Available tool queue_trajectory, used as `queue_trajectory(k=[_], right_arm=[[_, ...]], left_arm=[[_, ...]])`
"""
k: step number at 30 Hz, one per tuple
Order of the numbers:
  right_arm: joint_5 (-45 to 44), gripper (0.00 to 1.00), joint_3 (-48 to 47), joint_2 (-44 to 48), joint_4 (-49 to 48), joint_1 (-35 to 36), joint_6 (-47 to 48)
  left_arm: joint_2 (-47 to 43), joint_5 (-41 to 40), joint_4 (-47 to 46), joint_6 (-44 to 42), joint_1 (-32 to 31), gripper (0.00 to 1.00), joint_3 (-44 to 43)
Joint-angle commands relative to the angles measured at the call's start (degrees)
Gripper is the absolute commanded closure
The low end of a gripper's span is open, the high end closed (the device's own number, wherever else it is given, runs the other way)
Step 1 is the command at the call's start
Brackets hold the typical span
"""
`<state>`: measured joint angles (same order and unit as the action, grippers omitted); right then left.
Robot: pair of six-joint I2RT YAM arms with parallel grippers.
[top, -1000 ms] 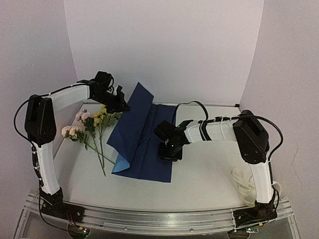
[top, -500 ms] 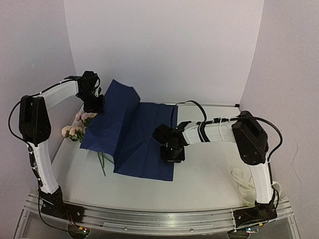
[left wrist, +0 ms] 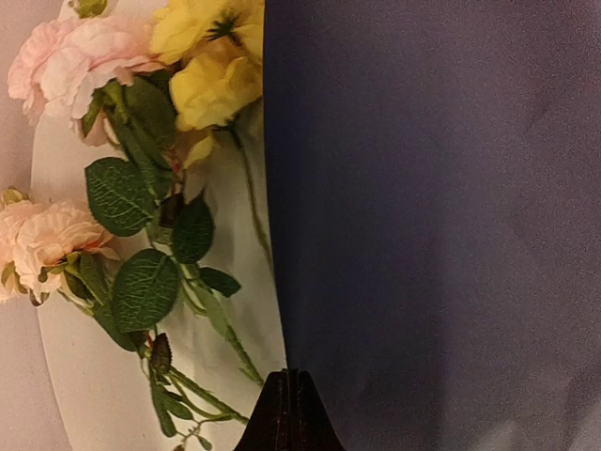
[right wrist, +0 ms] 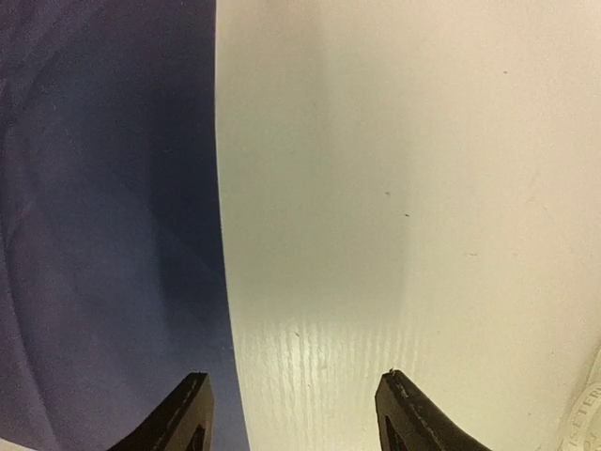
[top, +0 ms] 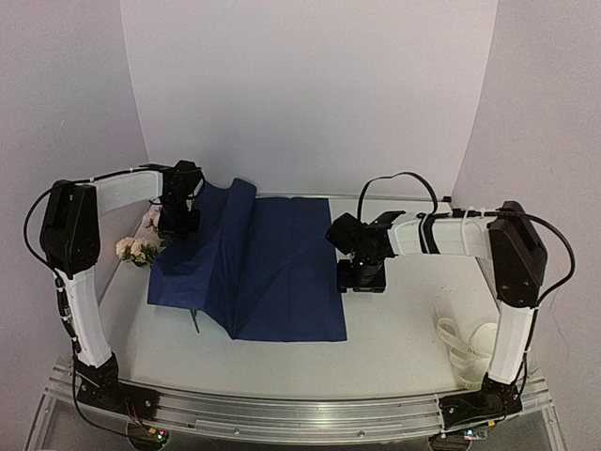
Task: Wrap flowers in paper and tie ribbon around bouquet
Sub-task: Unfold the folded wrapping paper at the center of the board.
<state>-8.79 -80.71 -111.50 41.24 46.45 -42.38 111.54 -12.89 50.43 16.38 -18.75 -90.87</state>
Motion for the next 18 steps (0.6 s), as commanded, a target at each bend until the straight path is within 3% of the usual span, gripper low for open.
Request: queue_trajectory(k=[1, 9, 18], right_arm=[[2.78, 0.35, 5.97, 5.89, -3.55, -2.52, 0.88], [5.24, 0.31, 16.68, 12.33, -8.4, -5.46, -0.3], [12.8, 0.31, 18.5, 11.45, -13.69, -5.58, -2.2]], left_arm=[[1.4, -3.1, -3.19, 1.71, -5.14, 1.0, -3.88], [7.42, -1.25, -3.7, 6.29, -9.5, 1.0, -8.08], [5.65, -14.76, -1.79, 6.69, -7.67, 1.0, -3.83]])
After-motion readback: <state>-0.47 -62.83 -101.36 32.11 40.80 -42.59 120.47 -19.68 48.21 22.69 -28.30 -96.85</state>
